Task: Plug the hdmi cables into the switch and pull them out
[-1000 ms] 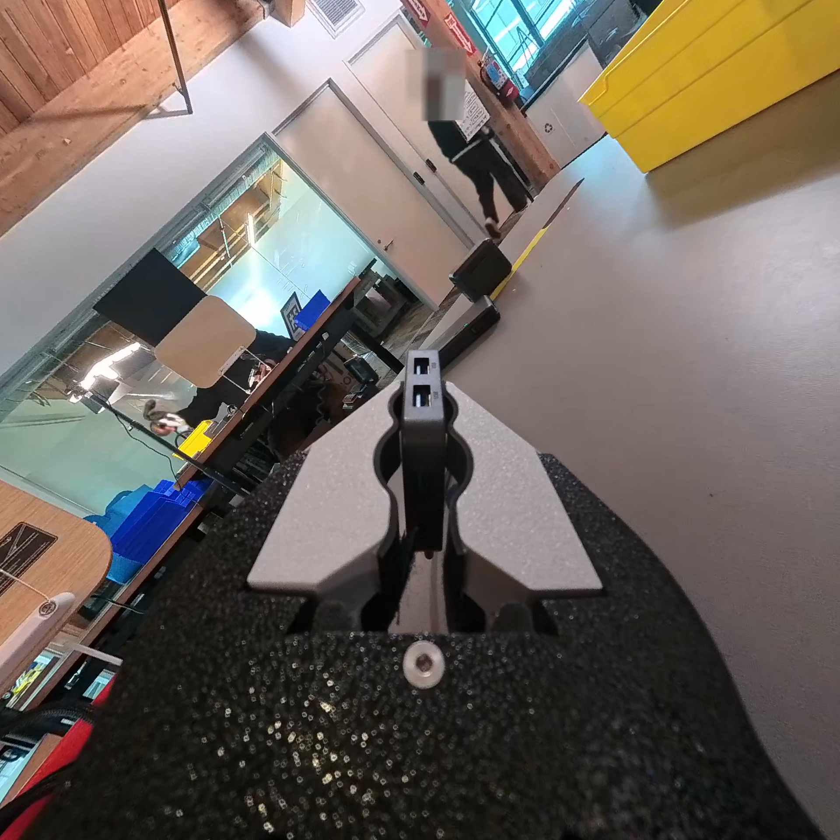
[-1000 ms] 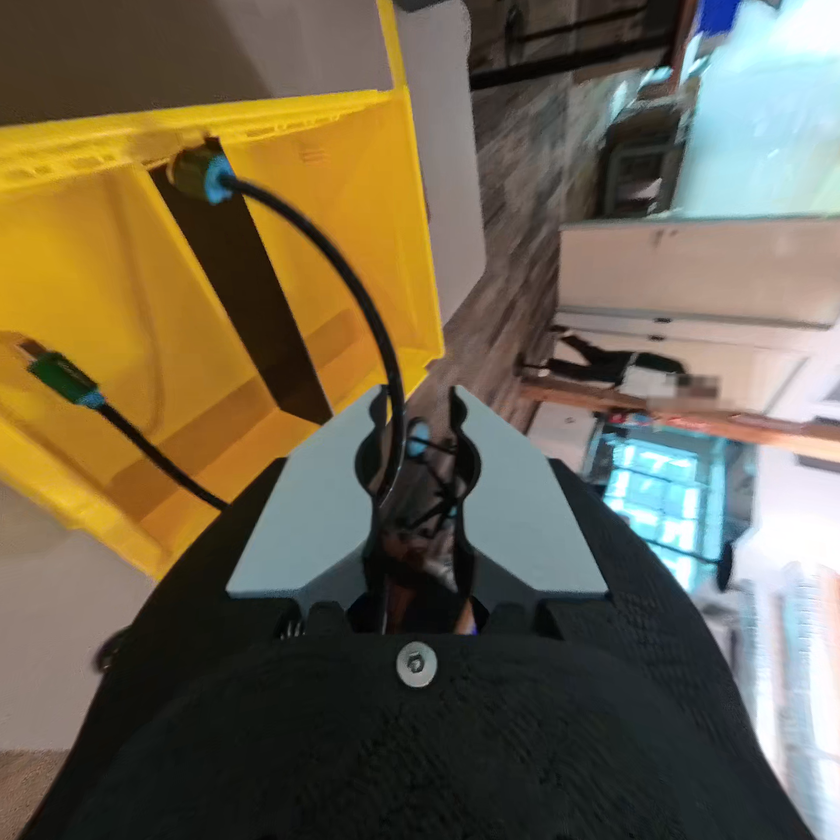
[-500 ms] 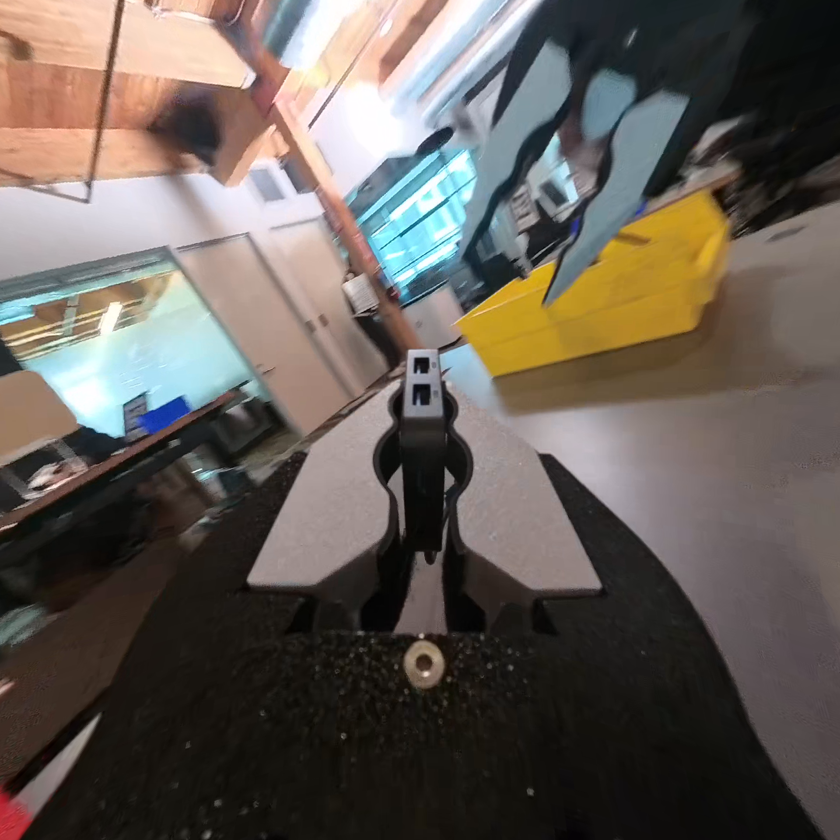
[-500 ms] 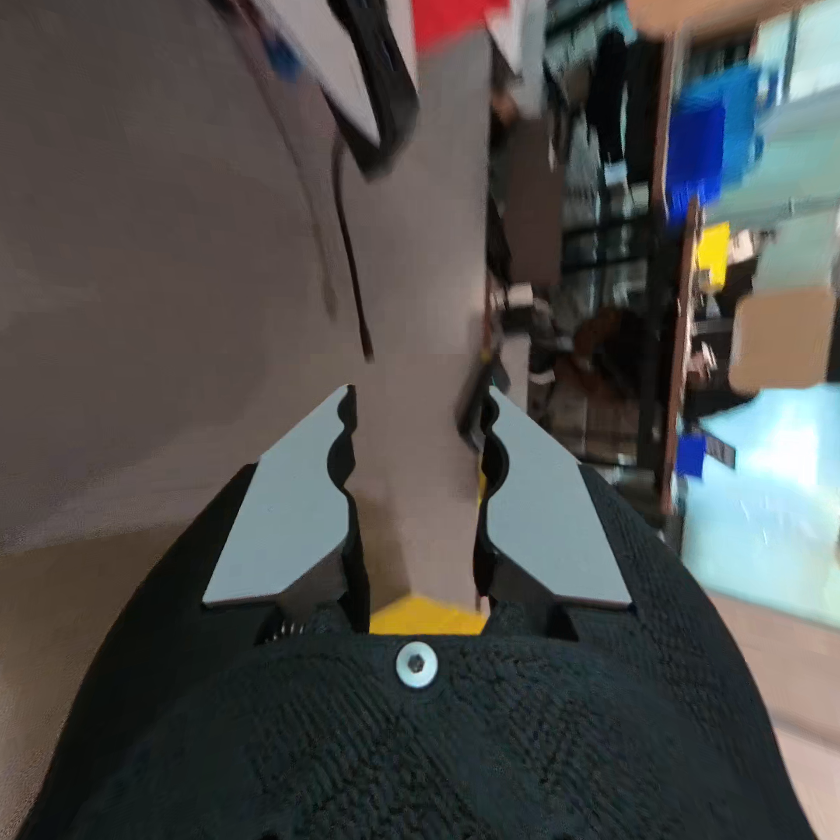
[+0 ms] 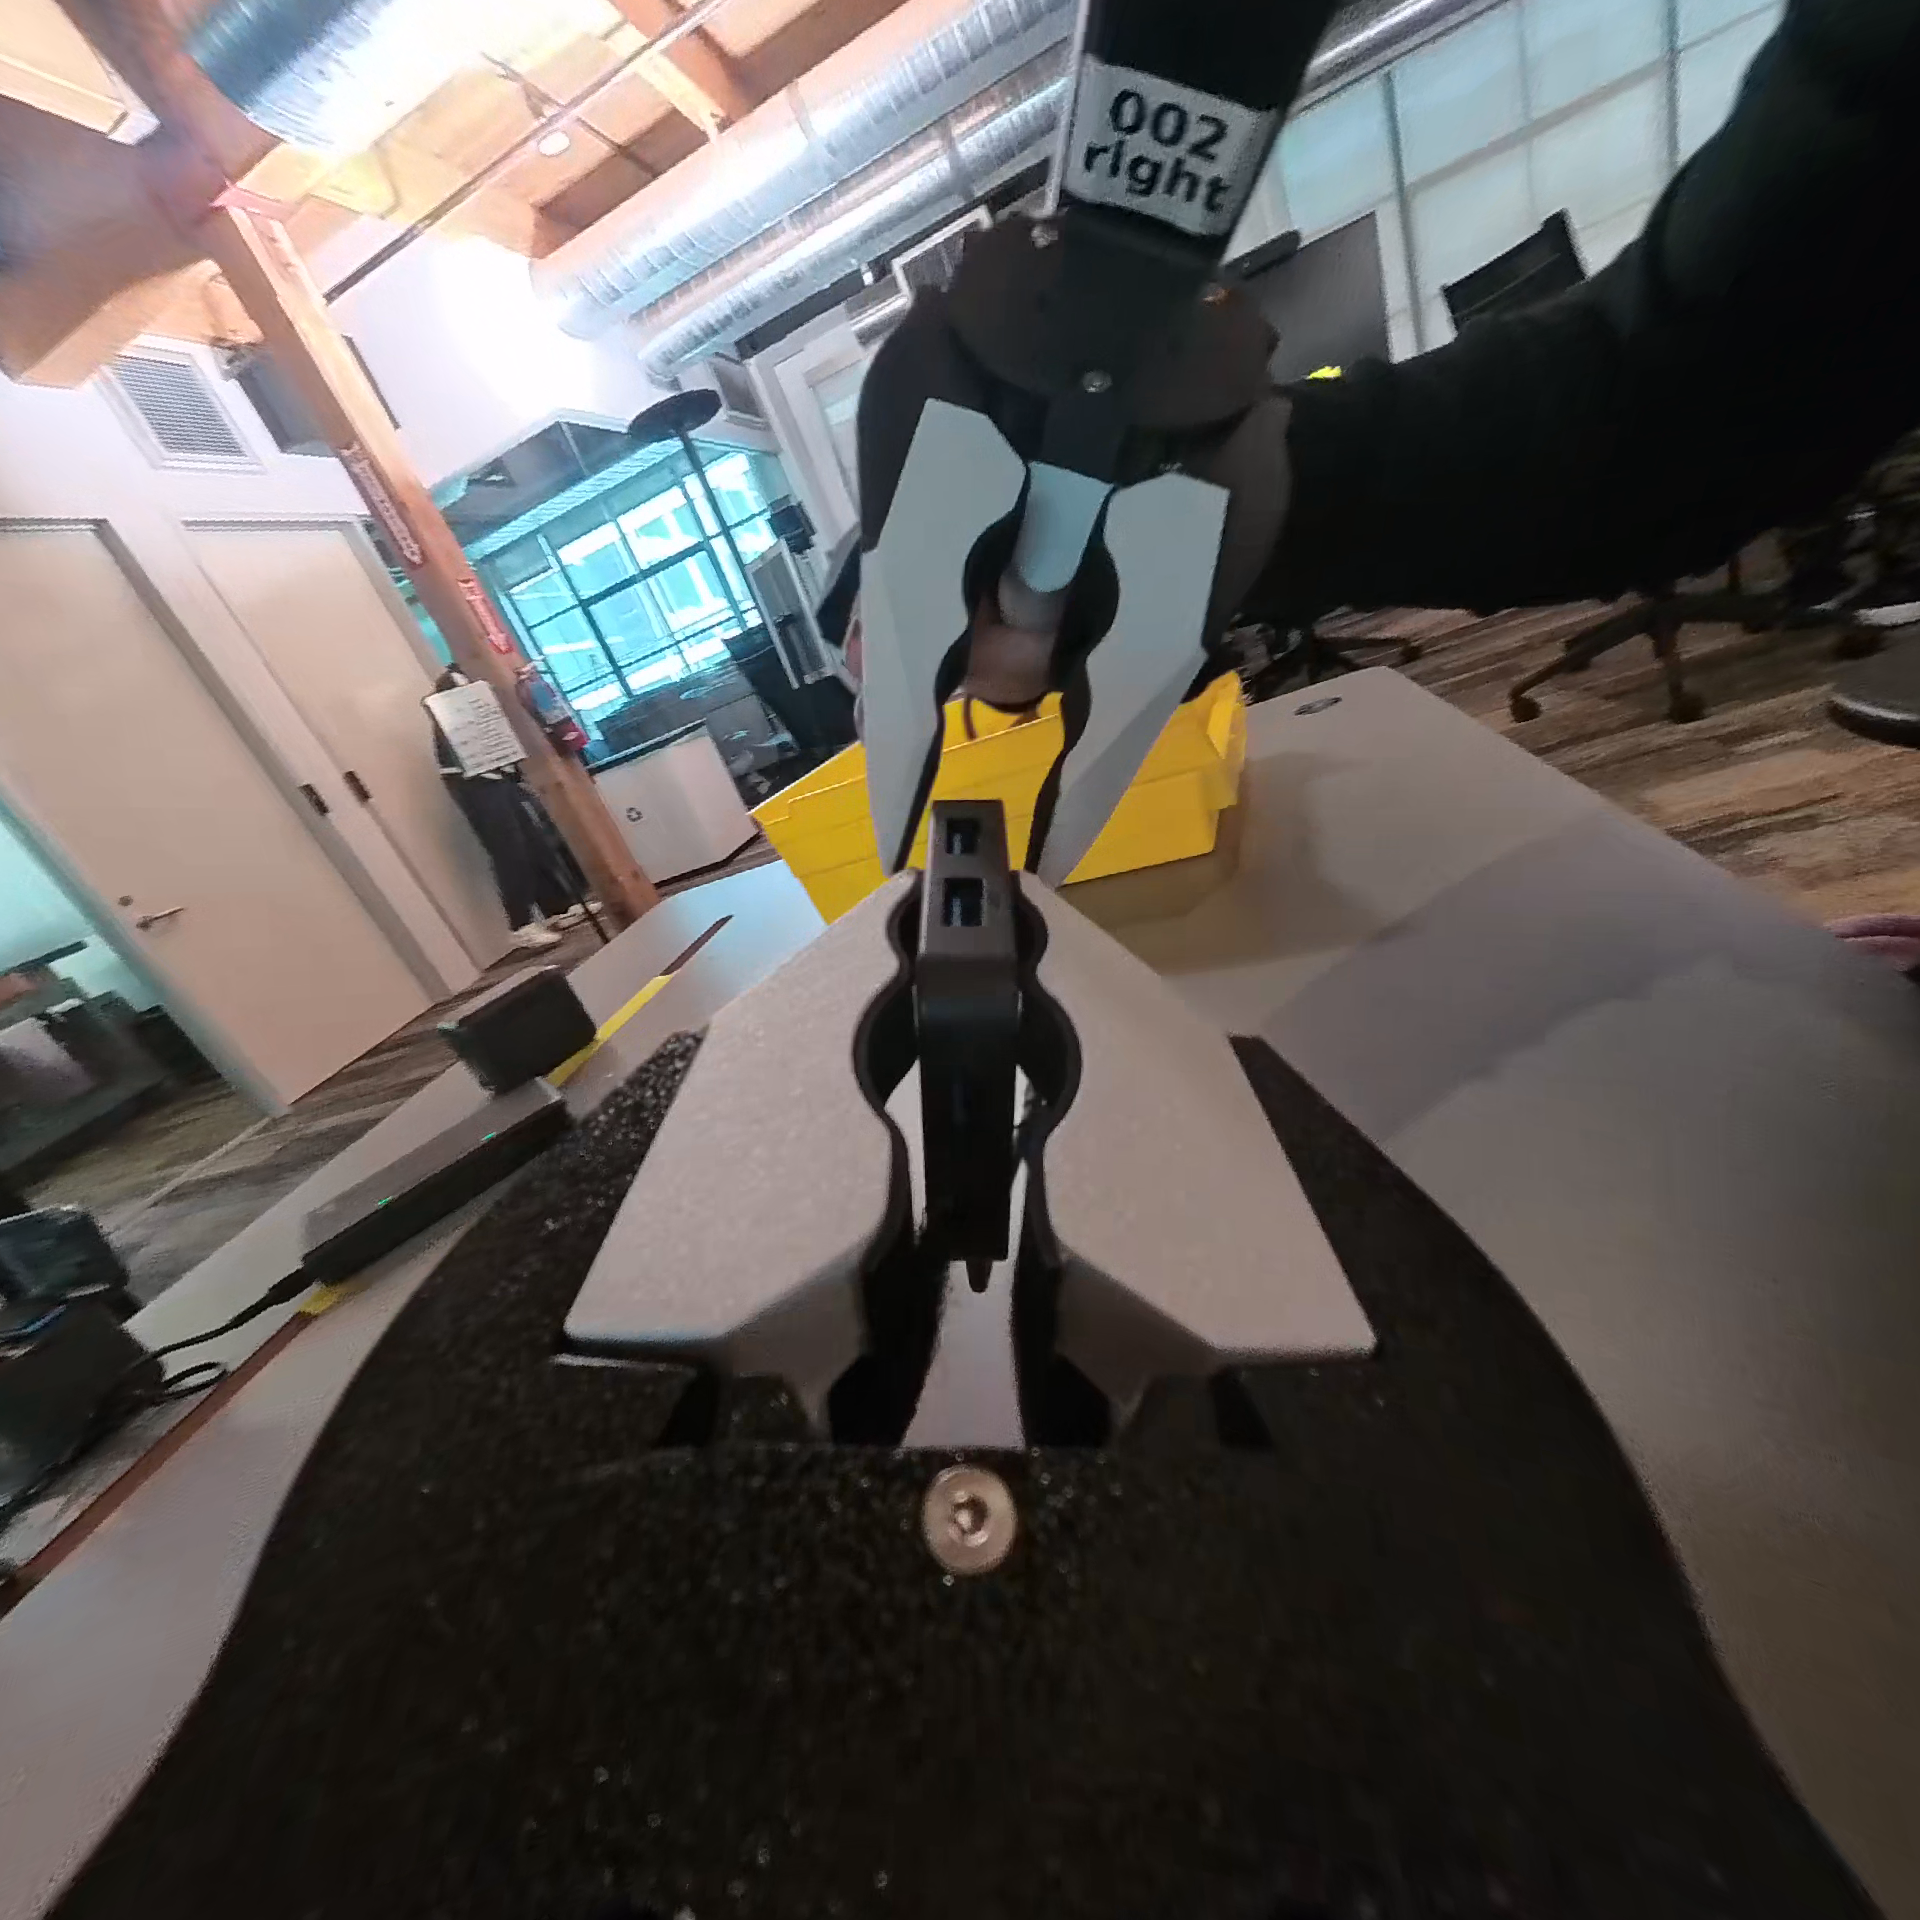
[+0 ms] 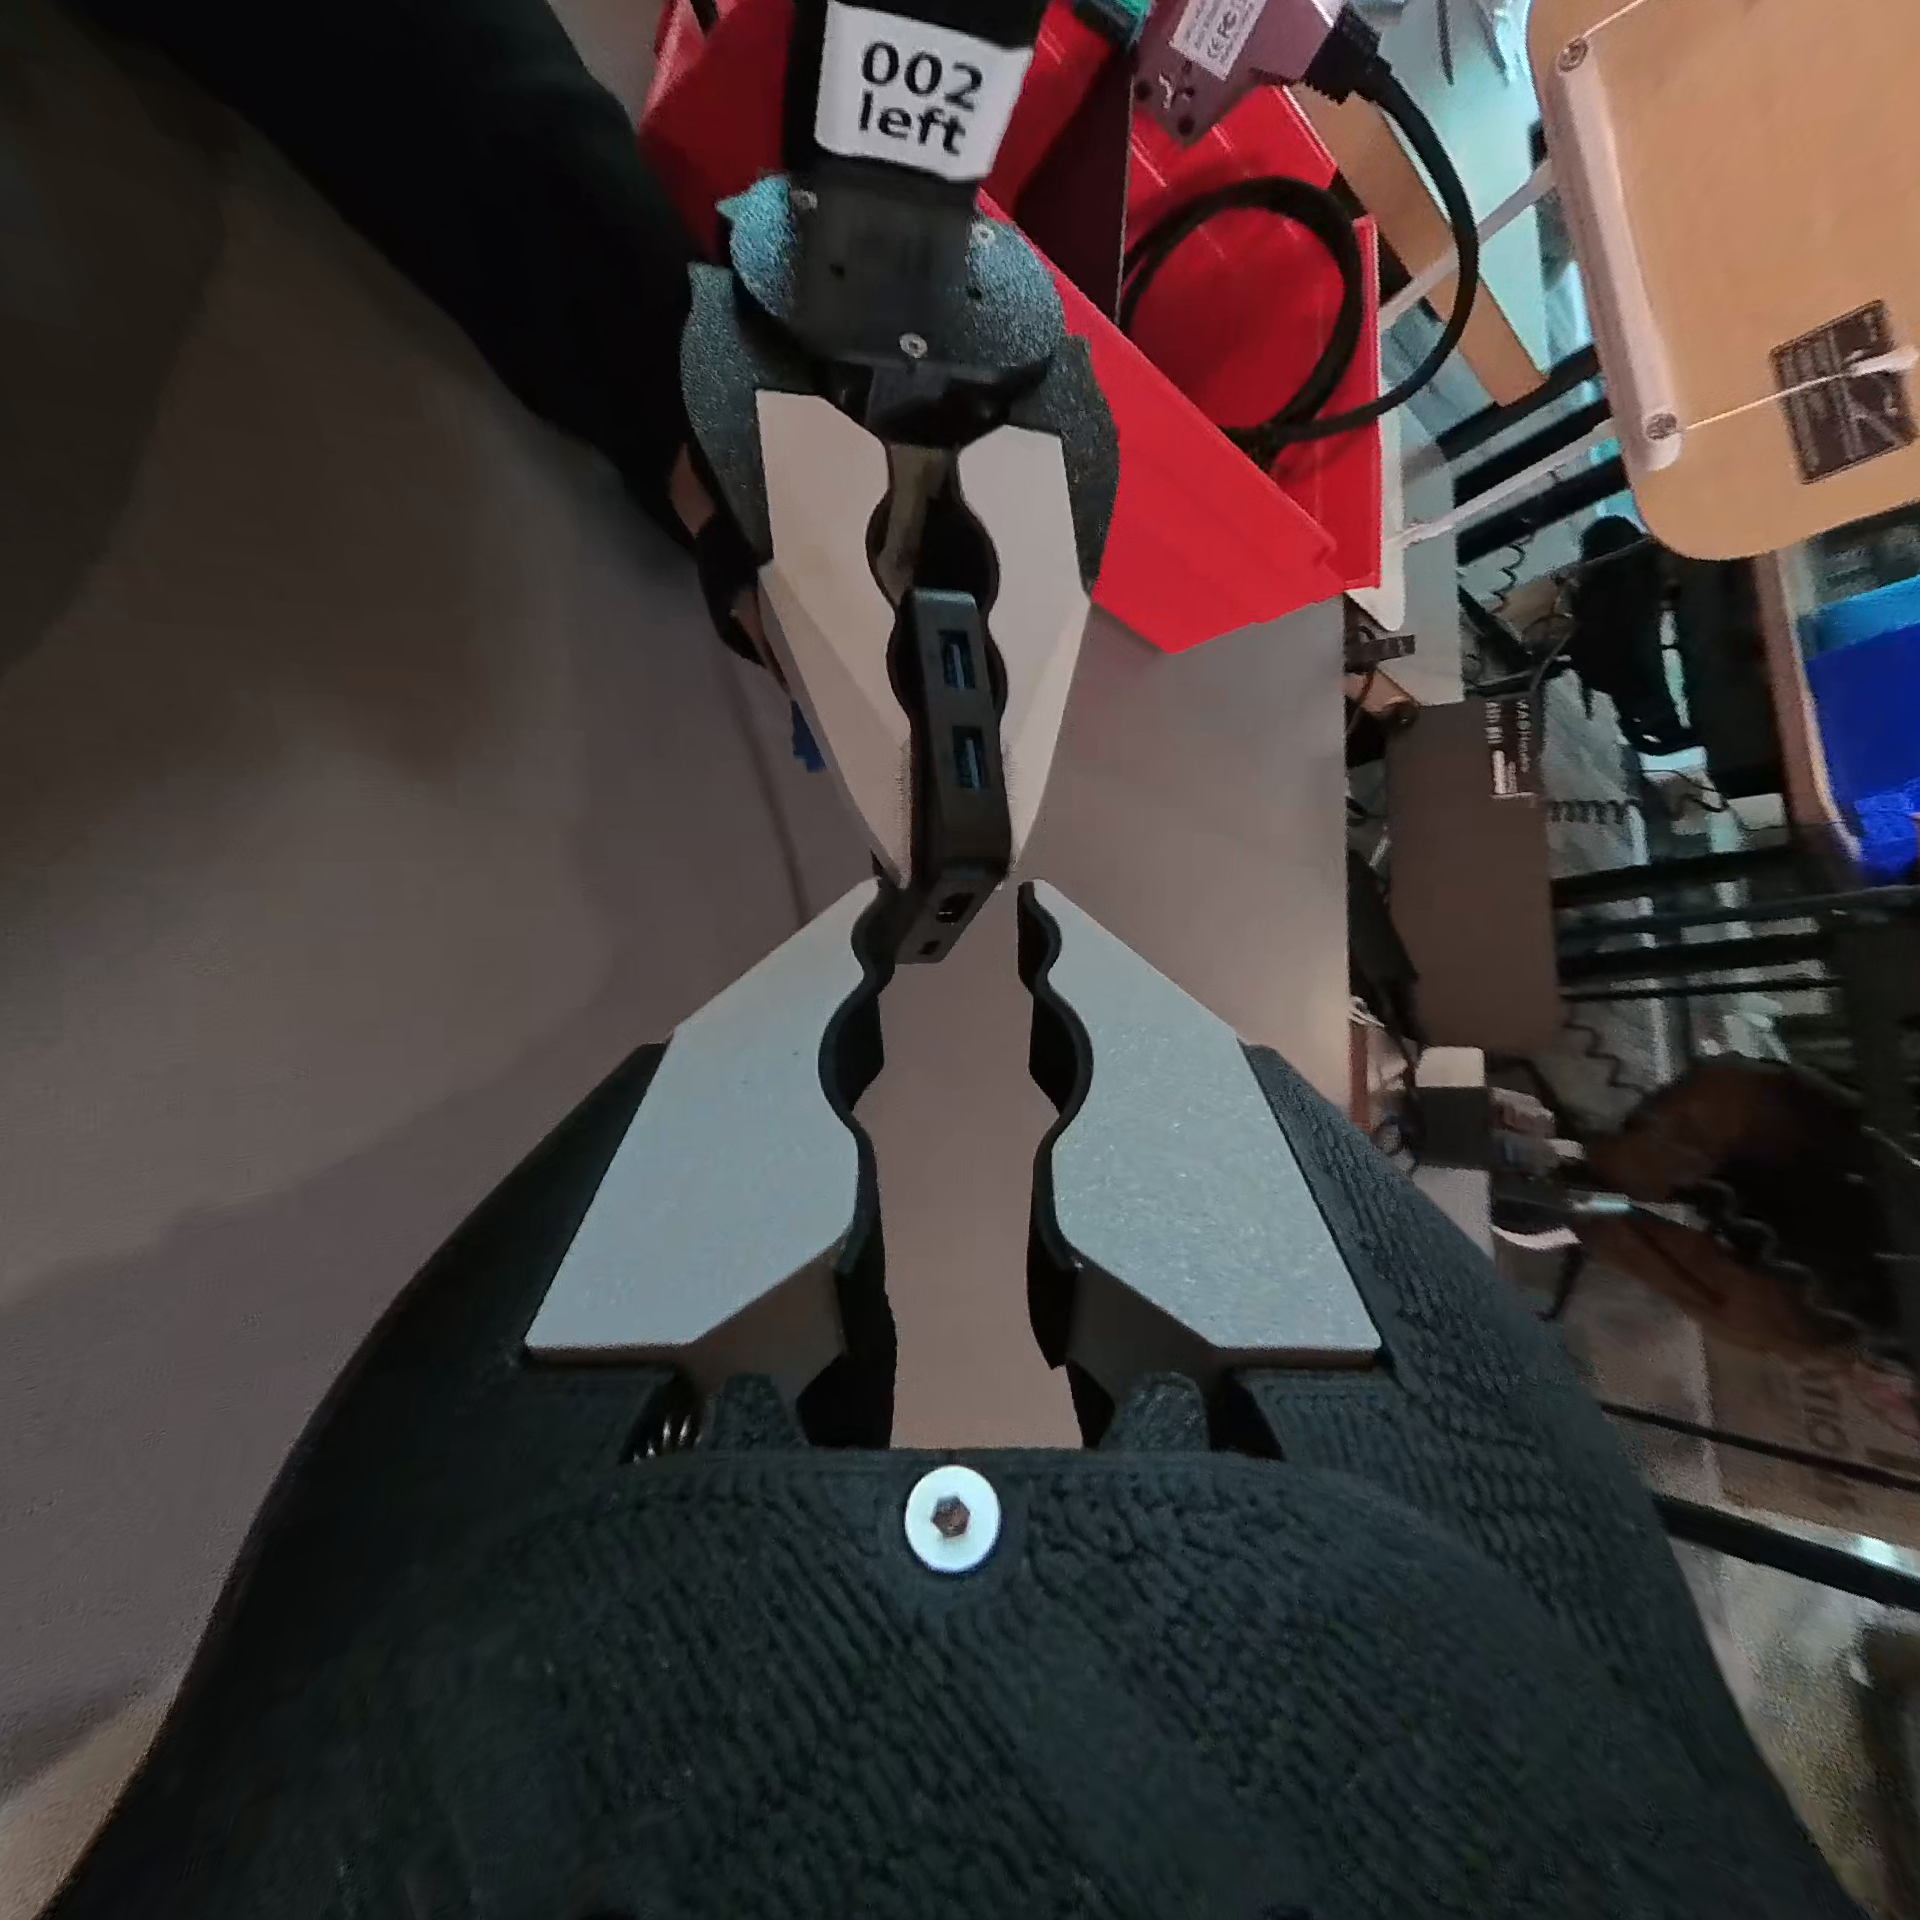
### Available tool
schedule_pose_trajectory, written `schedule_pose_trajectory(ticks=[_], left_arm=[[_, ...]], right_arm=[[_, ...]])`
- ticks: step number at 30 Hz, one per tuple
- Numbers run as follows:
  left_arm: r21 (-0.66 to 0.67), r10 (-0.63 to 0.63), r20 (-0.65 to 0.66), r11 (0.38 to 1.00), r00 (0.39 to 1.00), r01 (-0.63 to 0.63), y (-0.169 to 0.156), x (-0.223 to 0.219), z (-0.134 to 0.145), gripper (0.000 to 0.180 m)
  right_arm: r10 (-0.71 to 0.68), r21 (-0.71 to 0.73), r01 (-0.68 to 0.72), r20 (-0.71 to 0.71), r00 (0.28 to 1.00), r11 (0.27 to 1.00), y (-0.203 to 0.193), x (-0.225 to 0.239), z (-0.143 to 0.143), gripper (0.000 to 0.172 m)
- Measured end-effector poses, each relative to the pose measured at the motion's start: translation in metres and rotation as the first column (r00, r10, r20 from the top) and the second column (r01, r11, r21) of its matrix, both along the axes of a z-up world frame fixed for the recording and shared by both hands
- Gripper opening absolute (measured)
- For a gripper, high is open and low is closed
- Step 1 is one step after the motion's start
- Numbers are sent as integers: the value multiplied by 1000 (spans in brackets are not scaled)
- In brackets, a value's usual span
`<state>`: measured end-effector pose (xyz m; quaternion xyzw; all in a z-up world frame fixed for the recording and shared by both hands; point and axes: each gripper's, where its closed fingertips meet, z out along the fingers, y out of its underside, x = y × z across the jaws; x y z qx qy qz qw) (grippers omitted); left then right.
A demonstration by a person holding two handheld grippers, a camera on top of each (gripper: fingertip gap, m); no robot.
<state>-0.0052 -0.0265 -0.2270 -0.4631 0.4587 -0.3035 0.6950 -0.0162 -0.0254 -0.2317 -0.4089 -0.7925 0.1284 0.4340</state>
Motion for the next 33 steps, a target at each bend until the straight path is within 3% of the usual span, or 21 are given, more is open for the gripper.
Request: schedule_pose_trajectory(ticks=[4, 8, 14, 15, 17, 20, 21, 22, 23, 24, 25, 26, 29, 31, 33], left_arm=[[-63, -96, 64, 993, 993, 100, -8, 2, 4, 11], [-124, -176, 190, 972, 966, 201, -13, -4, 18, 11], [-129, -196, 227, 965, 954, 229, -16, -4, 24, 13], [-129, -151, 233, 974, 961, 184, -11, -4, 24, 19], [-122, -19, 281, 991, 960, 56, 4, -11, 29, 61], [-117, 127, 230, 988, 965, -102, 23, -20, 21, 75], [-100, 168, 217, 984, 962, -149, 27, -23, 18, 77], [-83, 199, 203, 979, 959, -185, 31, -26, 16, 77], [-75, 224, 188, 974, 956, -214, 34, -27, 13, 77], [-72, 234, 173, 972, 957, -225, 36, -27, 12, 77], [-71, 232, 164, 972, 959, -223, 36, -26, 10, 76], [-71, 237, 159, 971, 959, -228, 36, -25, 9, 76], [-57, 230, 121, 973, 966, -224, 35, -18, 4, 73], [-40, 233, 99, 972, 967, -230, 35, -15, 2, 72], [-27, 235, 83, 972, 968, -234, 34, -13, 0, 71]], right_arm=[[-1, -185, 8, 39, 999, 983, -7, 7, -7, 19], [-26, -398, 37, 35, 999, 916, -15, 4, -16, 34], [-102, -487, 11, -162, 982, 873, -13, -11, -6, 13], [-119, -474, 31, -157, 980, 880, -9, -8, -7, 12], [-169, -367, 101, -157, 973, 925, 8, 2, -3, 12], [-337, -137, 311, -243, 910, 940, 60, 41, 40, 12], [-418, -2, 438, -298, 858, 899, 88, 67, 62, 12], [-499, 178, 583, -360, 788, 793, 117, 100, 88, 12], [-561, 367, 696, -414, 716, 617, 143, 140, 113, 12], [-610, 528, 731, -426, 668, 432, 161, 178, 131, 11], [-672, 643, 704, -380, 636, 302, 177, 211, 137, 11], [-748, 713, 653, -281, 602, 258, 193, 240, 130, 11], [-869, 755, 514, 149, 471, 408, 231, 307, 75, 12], [-817, 689, 448, 422, 392, 570, 239, 334, 33, 12], [-749, 602, 452, 583, 315, 658, 240, 351, 2, 11]])
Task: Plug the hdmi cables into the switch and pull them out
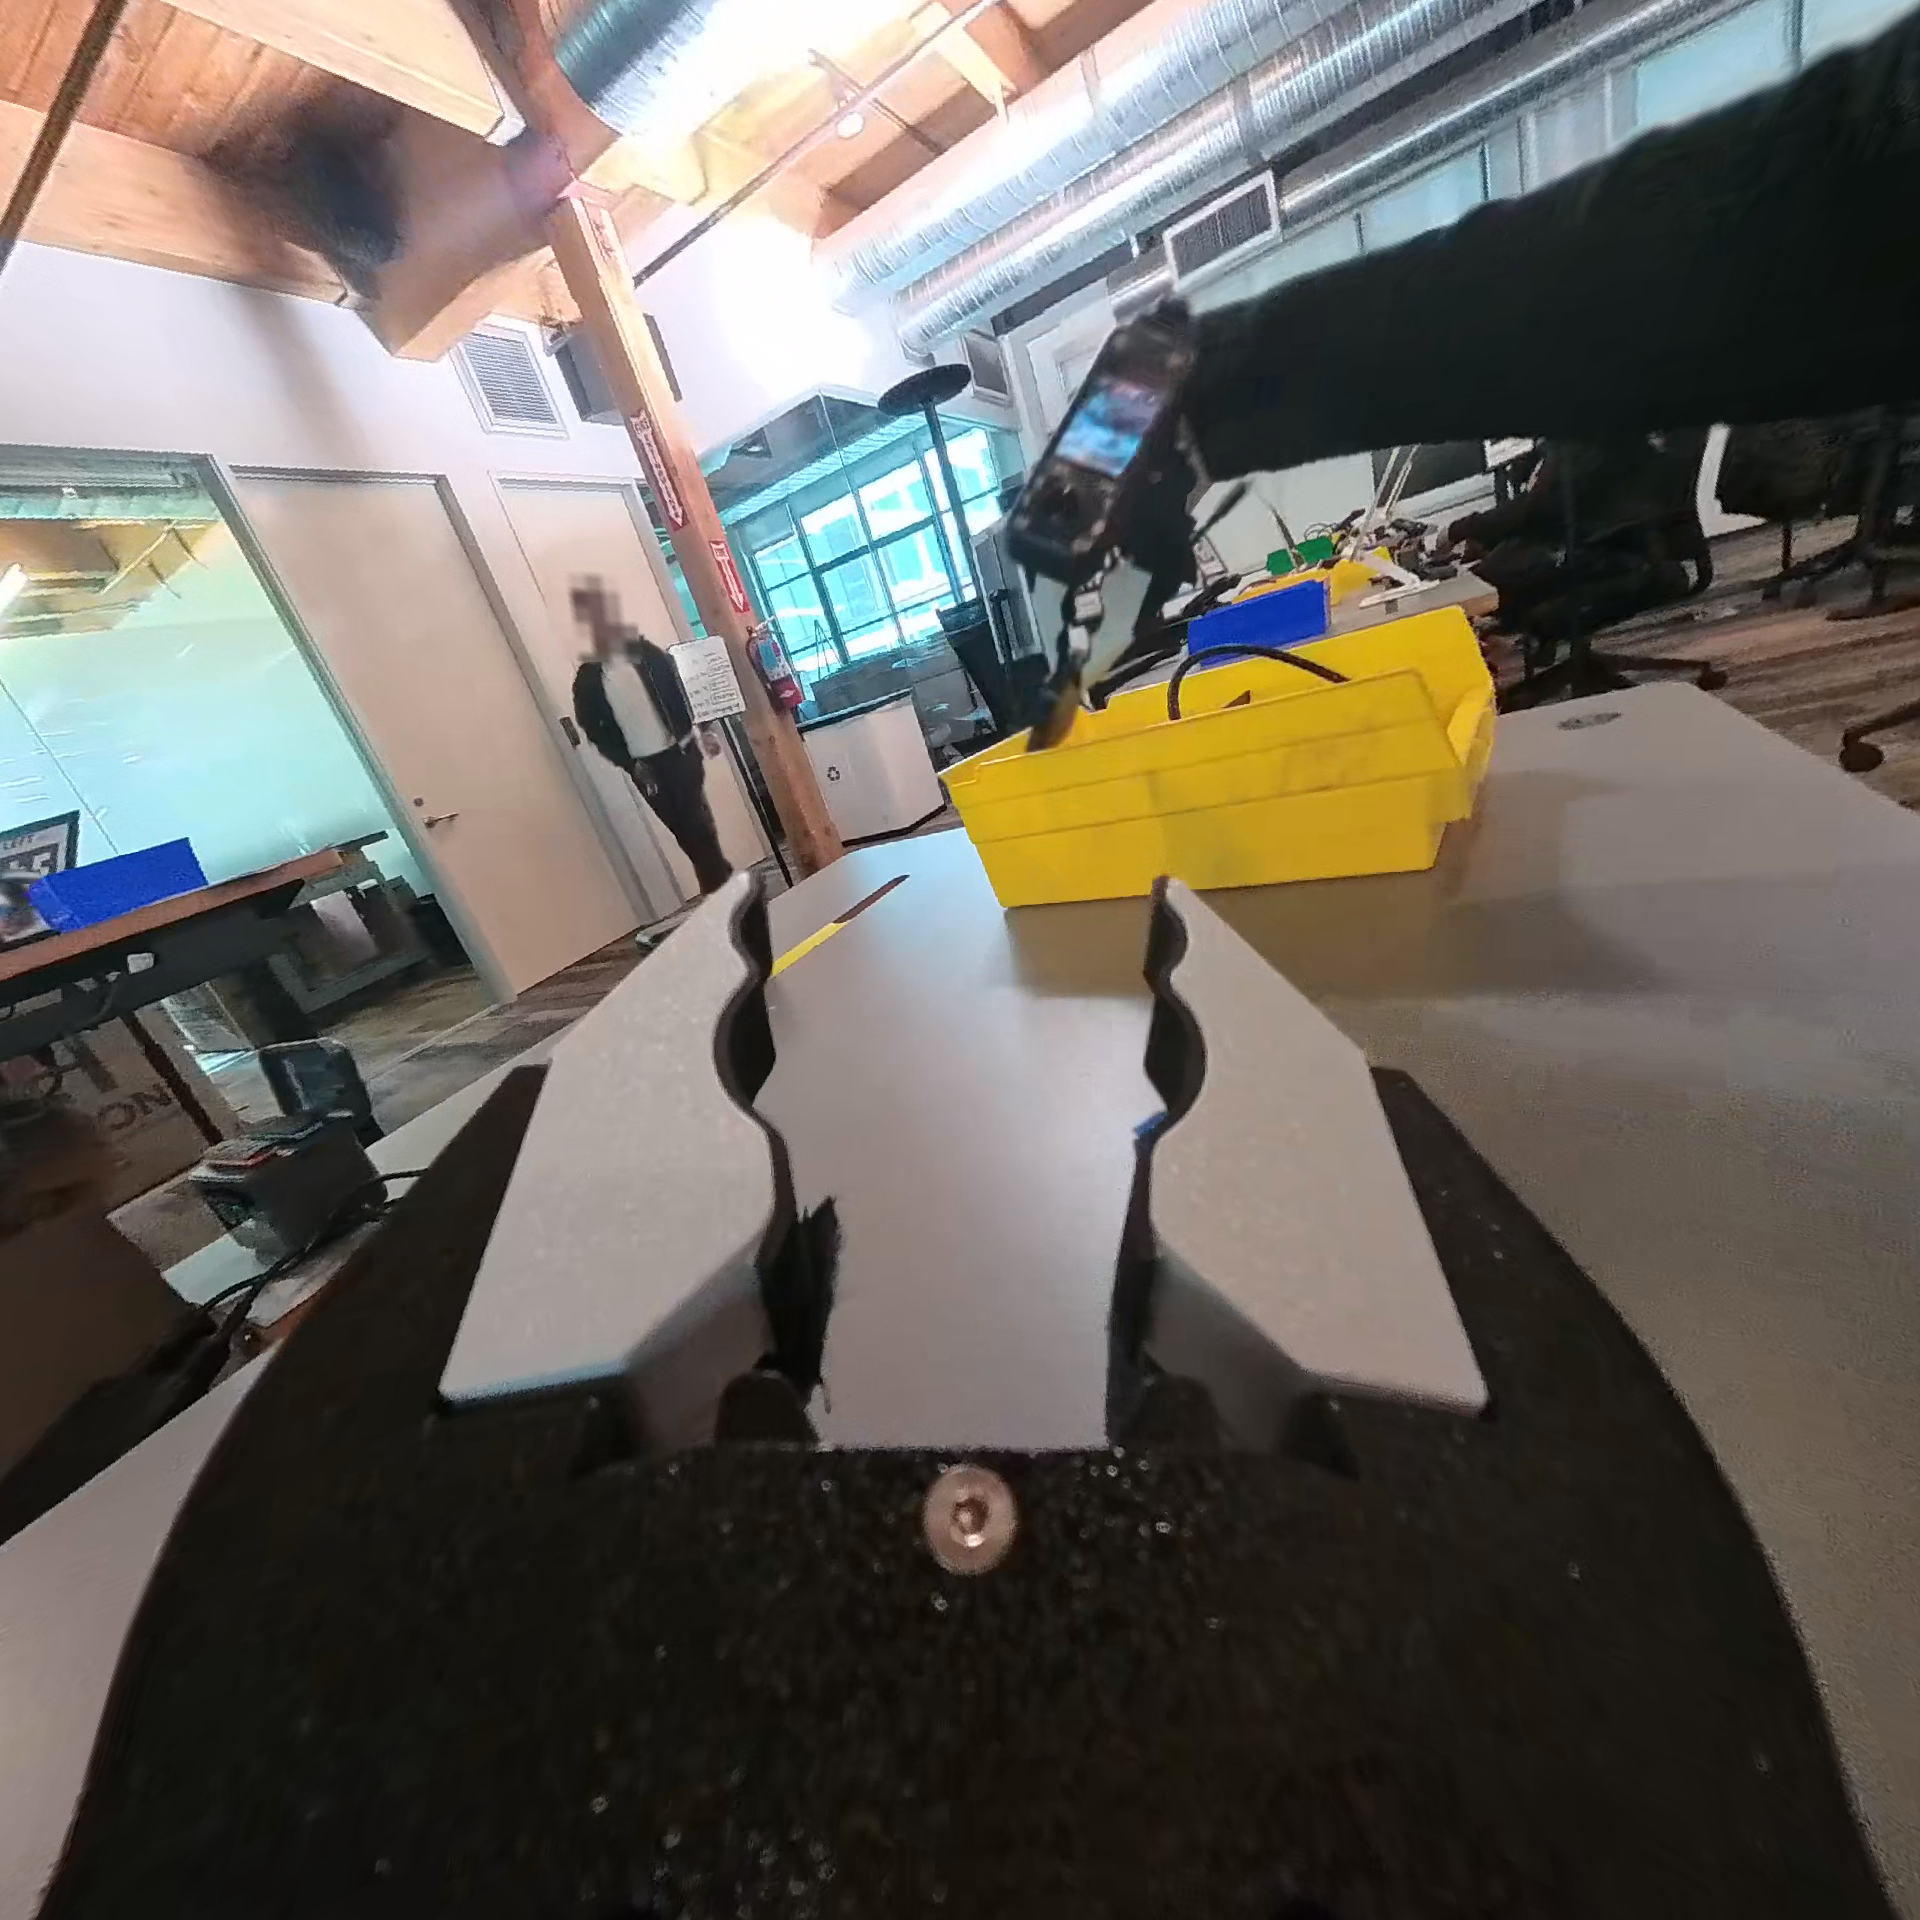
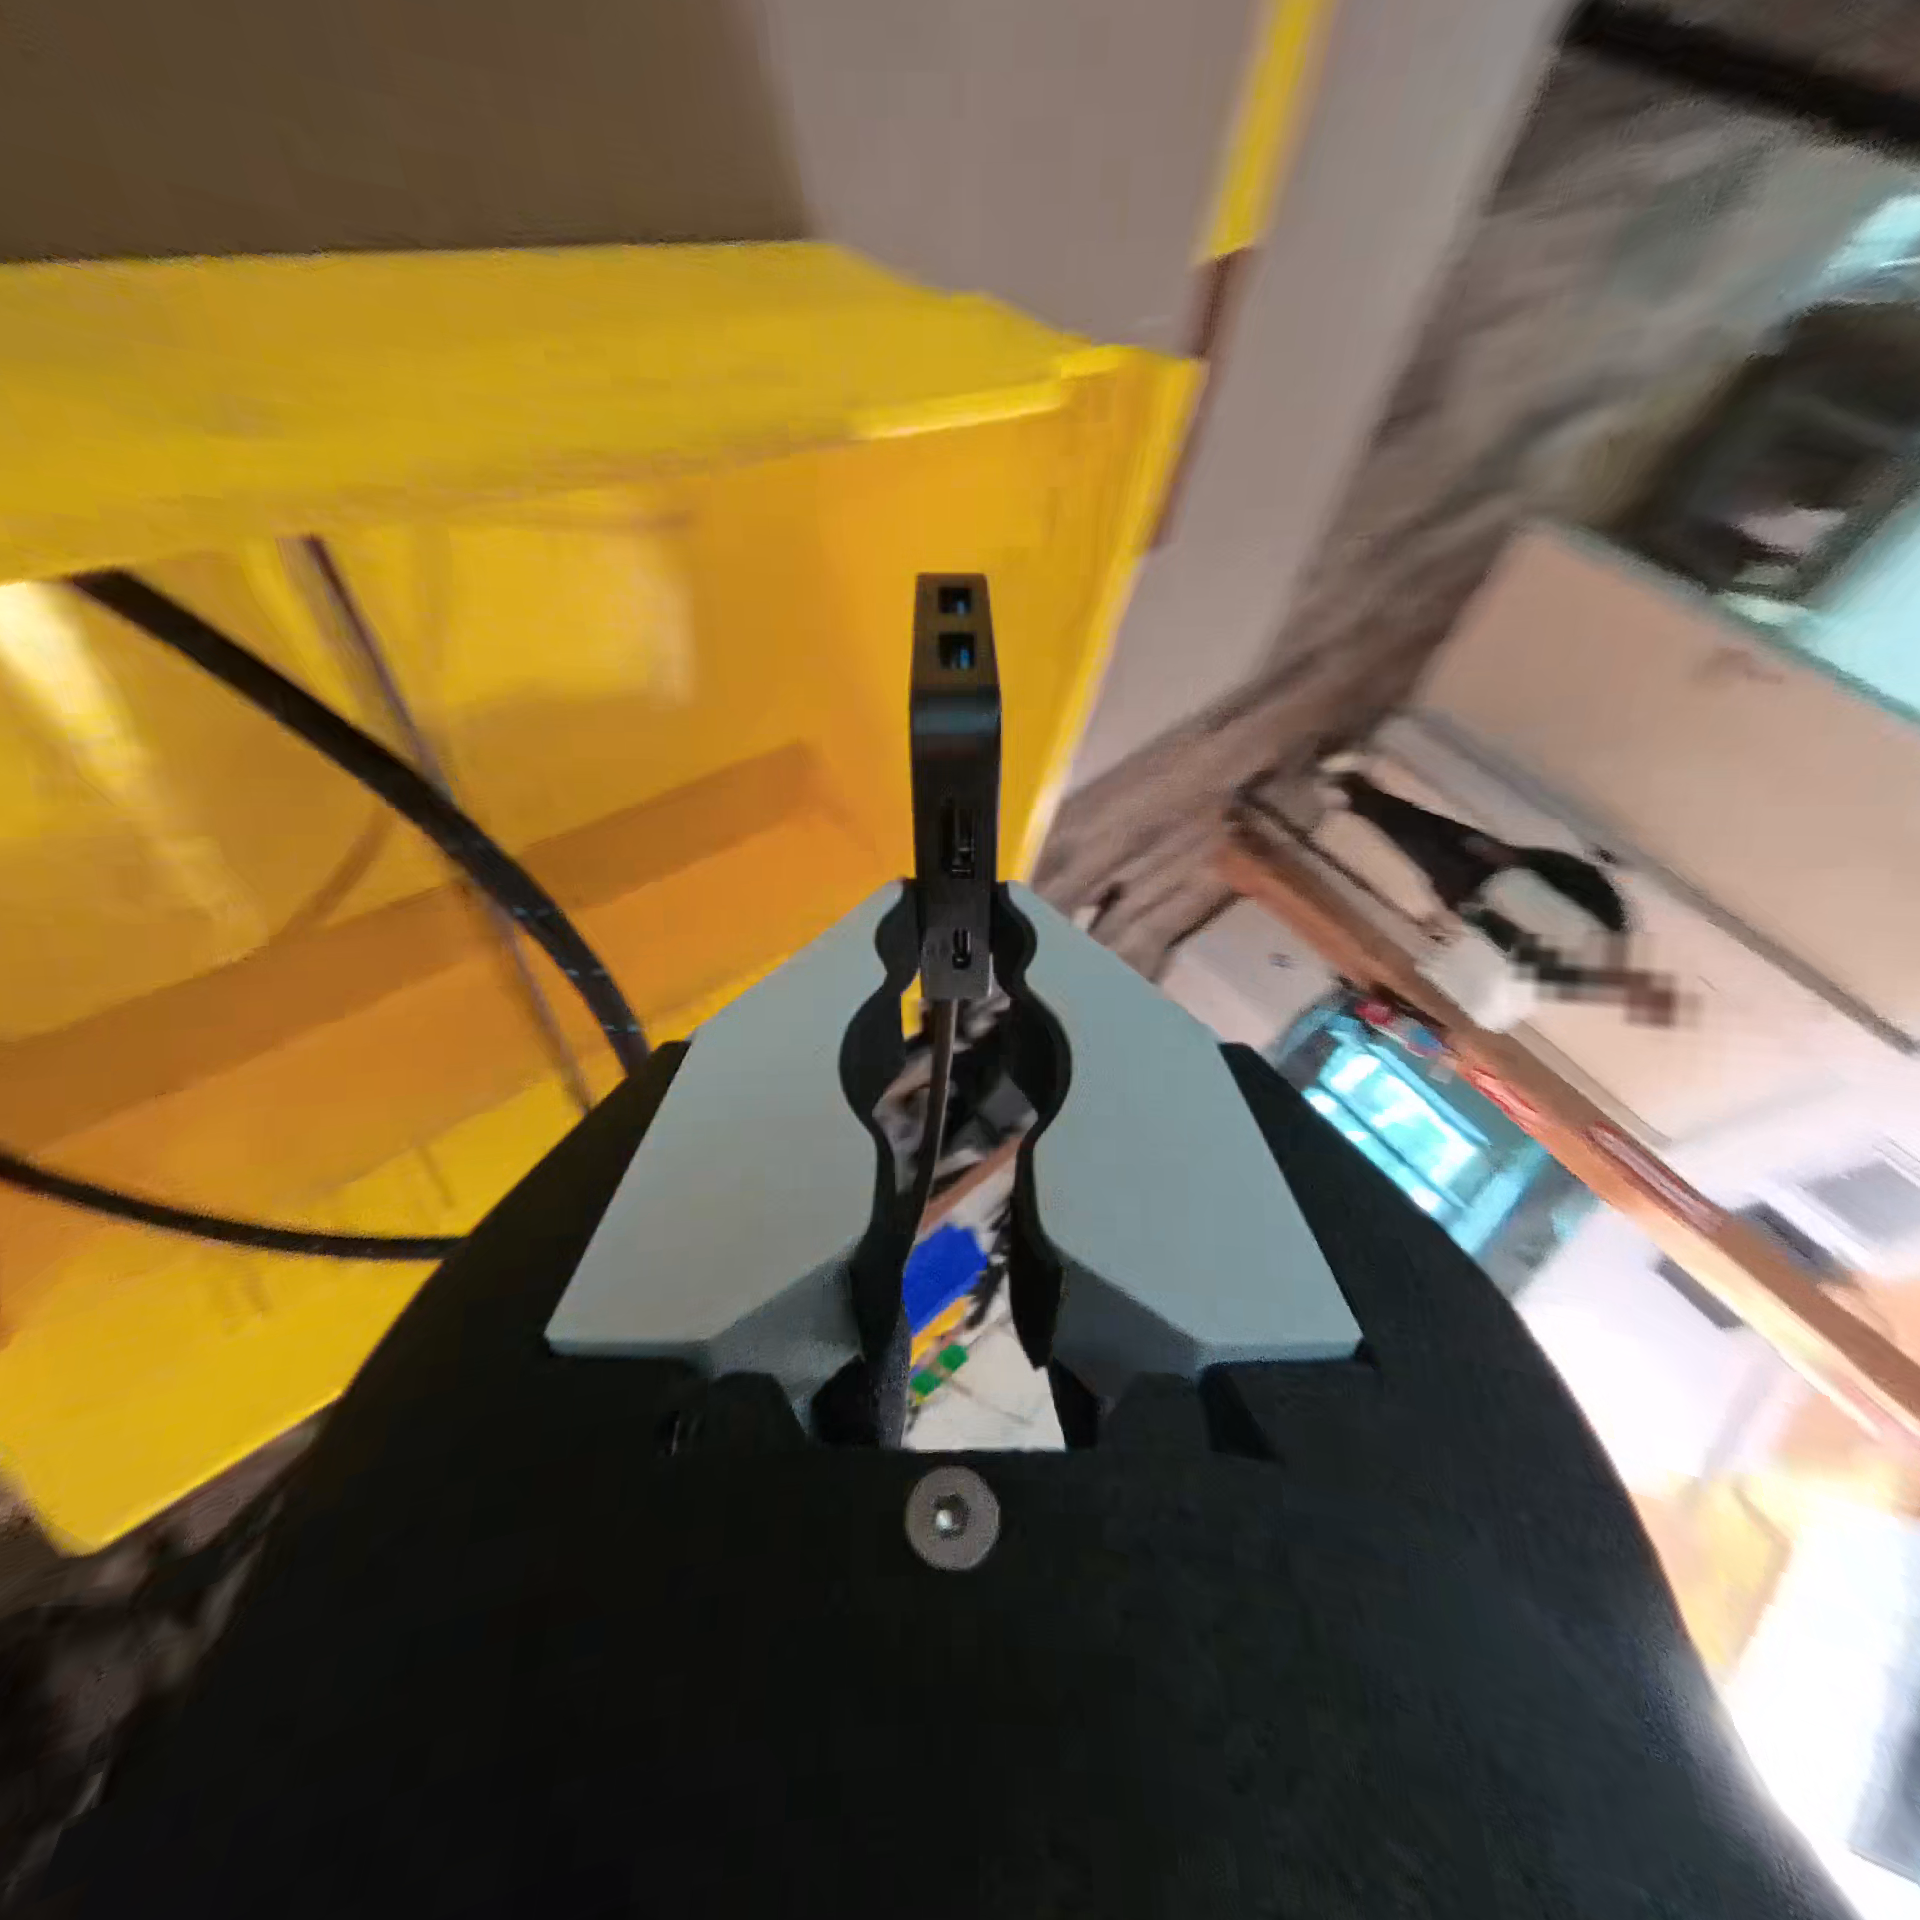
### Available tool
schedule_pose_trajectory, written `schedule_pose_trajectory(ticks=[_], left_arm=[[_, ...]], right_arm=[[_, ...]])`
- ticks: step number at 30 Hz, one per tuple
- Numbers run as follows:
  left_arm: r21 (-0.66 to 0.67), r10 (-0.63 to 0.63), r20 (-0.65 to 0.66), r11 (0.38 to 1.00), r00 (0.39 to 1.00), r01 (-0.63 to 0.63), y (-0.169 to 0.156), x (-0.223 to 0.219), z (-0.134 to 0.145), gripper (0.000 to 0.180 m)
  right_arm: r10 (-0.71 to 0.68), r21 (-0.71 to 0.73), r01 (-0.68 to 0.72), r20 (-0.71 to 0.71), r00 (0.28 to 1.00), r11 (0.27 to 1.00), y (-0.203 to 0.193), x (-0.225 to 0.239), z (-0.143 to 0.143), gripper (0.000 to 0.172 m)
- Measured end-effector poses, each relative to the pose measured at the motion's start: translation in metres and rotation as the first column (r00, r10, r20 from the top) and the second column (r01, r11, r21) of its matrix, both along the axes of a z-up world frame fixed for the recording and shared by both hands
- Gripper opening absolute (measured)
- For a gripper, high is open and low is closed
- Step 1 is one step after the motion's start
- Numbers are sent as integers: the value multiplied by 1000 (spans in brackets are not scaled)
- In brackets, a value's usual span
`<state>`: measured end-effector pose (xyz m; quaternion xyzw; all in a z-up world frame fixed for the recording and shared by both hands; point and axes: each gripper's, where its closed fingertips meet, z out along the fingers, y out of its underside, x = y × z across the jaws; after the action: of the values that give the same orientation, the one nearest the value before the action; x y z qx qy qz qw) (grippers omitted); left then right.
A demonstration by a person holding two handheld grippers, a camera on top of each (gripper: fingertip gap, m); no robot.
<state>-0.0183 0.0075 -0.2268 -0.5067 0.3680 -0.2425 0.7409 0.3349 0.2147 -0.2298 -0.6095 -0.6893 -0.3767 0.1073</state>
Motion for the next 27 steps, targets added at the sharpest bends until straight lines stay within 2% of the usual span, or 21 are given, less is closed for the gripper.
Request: schedule_pose_trajectory(ticks=[4, 6, 9, 11, 12, 13, 14, 15, 16, 18, 19, 20, 23, 25, 27], left_arm=[[9, 9, -16, 1000, 1000, -9, 0, 0, -1, 70], [5, 17, -13, 1000, 1000, -17, 1, -1, -1, 70], [-17, 27, -3, 999, 1000, -27, 4, -5, -1, 65], [-31, 45, 14, 999, 999, -45, 8, -9, -1, 62], [-35, 53, 22, 998, 998, -52, 10, -11, 0, 62], [-40, 59, 29, 998, 998, -58, 11, -13, 0, 60], [-46, 72, 33, 996, 997, -70, 13, -14, 0, 59], [-48, 82, 34, 996, 996, -80, 14, -16, 0, 59], [-48, 85, 34, 995, 996, -83, 15, -16, 0, 59], [-44, 106, 22, 994, 994, -105, 16, -17, -1, 56], [-38, 123, 8, 992, 992, -123, 17, -17, -3, 54], [-31, 140, -9, 990, 990, -140, 18, -18, -4, 52], [12, 194, -72, 981, 978, -194, 19, -20, -7, 48], [58, 233, -117, 972, 965, -228, 19, -21, -8, 44], [89, 264, -124, 963, 956, -255, 17, -20, -1, 43]], right_arm=[[-122, -194, 121, 6, 992, 974, -4, 9, -42, 13], [-194, -195, 184, -37, 980, 963, -2, 6, -46, 35], [-266, -98, 250, -239, 934, 963, 6, -18, -23, 47], [-181, 34, 211, -397, 900, 977, 6, -51, 9, 47], [-94, 105, 170, -508, 856, 980, 2, -77, 26, 44], [4, 164, 126, -625, 780, 978, -6, -108, 42, 37], [107, 208, 73, -734, 670, 975, -18, -143, 55, 36], [208, 255, 19, -828, 520, 967, -32, -177, 67, 37], [298, 310, -17, -893, 339, 950, -47, -209, 78, 38], [389, 389, -20, -921, -28, 921, -69, -253, 89, 38], [390, 395, 2, -908, -154, 919, -71, -268, 83, 36], [369, 373, 23, -905, -210, 928, -67, -279, 65, 29], [361, 335, 150, -909, -209, 930, -40, -298, 12, 24], [414, 376, 187, -877, -243, 907, -40, -308, 3, 18], [423, 400, 137, -867, -264, 906, -51, -322, -1, 15]])
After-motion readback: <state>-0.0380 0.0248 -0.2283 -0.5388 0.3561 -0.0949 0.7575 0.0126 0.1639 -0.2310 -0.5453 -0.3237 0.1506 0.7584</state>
